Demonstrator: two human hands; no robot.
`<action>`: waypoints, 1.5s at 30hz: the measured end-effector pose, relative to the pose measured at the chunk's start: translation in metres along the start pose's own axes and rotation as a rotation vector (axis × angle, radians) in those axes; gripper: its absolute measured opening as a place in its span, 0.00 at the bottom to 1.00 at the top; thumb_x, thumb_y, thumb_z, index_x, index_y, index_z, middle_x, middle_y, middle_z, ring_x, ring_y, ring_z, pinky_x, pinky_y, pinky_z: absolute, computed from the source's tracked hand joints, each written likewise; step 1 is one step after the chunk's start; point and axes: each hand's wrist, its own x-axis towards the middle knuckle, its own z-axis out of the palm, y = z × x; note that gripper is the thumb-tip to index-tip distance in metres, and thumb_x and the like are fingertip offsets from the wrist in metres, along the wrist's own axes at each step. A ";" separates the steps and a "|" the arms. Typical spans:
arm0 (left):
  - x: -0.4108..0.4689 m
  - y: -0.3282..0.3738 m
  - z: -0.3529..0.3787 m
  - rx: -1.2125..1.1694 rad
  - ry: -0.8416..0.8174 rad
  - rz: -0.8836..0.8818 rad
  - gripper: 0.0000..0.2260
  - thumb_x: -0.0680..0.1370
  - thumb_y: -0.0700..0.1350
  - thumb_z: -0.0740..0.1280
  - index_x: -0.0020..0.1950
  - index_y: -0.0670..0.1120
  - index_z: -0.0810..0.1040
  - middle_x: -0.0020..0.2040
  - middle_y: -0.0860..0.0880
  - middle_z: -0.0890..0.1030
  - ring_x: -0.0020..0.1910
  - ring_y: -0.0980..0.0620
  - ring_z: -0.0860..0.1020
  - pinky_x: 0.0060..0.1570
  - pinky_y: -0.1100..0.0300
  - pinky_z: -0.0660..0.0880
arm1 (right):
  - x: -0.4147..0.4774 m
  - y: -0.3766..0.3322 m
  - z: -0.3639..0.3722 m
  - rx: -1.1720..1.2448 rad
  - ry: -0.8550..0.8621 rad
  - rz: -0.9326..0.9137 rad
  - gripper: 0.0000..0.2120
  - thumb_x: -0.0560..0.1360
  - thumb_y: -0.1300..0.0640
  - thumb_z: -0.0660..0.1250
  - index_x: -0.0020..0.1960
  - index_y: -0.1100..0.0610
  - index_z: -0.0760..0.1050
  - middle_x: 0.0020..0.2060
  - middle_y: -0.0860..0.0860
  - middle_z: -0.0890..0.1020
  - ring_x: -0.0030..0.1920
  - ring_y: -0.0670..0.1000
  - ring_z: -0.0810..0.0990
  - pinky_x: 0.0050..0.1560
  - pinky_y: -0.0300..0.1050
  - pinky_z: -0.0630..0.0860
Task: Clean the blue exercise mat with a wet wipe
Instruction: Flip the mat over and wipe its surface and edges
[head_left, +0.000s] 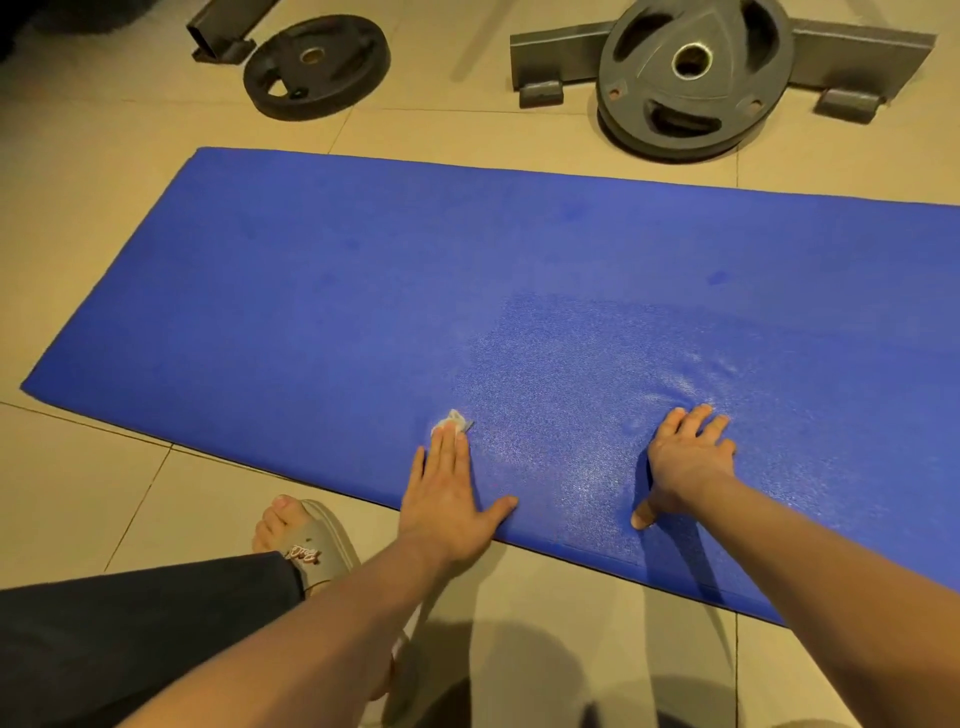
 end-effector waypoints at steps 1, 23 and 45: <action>0.000 0.011 0.000 -0.084 0.006 -0.034 0.50 0.76 0.75 0.53 0.84 0.43 0.40 0.84 0.49 0.38 0.82 0.50 0.37 0.81 0.50 0.39 | 0.000 0.000 0.000 -0.002 0.002 0.000 0.81 0.53 0.28 0.80 0.78 0.70 0.32 0.77 0.72 0.41 0.77 0.77 0.44 0.74 0.69 0.61; -0.026 0.035 0.003 -0.202 0.015 -0.005 0.53 0.73 0.74 0.62 0.84 0.45 0.42 0.84 0.51 0.41 0.83 0.51 0.40 0.81 0.50 0.44 | 0.001 0.000 -0.001 0.012 -0.001 -0.004 0.82 0.51 0.29 0.81 0.78 0.70 0.31 0.77 0.73 0.40 0.77 0.77 0.44 0.73 0.69 0.62; -0.065 0.057 0.022 -0.152 -0.088 0.276 0.49 0.77 0.71 0.61 0.84 0.47 0.38 0.83 0.53 0.35 0.81 0.55 0.33 0.81 0.54 0.41 | 0.001 0.000 -0.001 0.034 -0.007 -0.001 0.82 0.51 0.30 0.81 0.78 0.69 0.31 0.77 0.72 0.40 0.77 0.76 0.43 0.75 0.69 0.59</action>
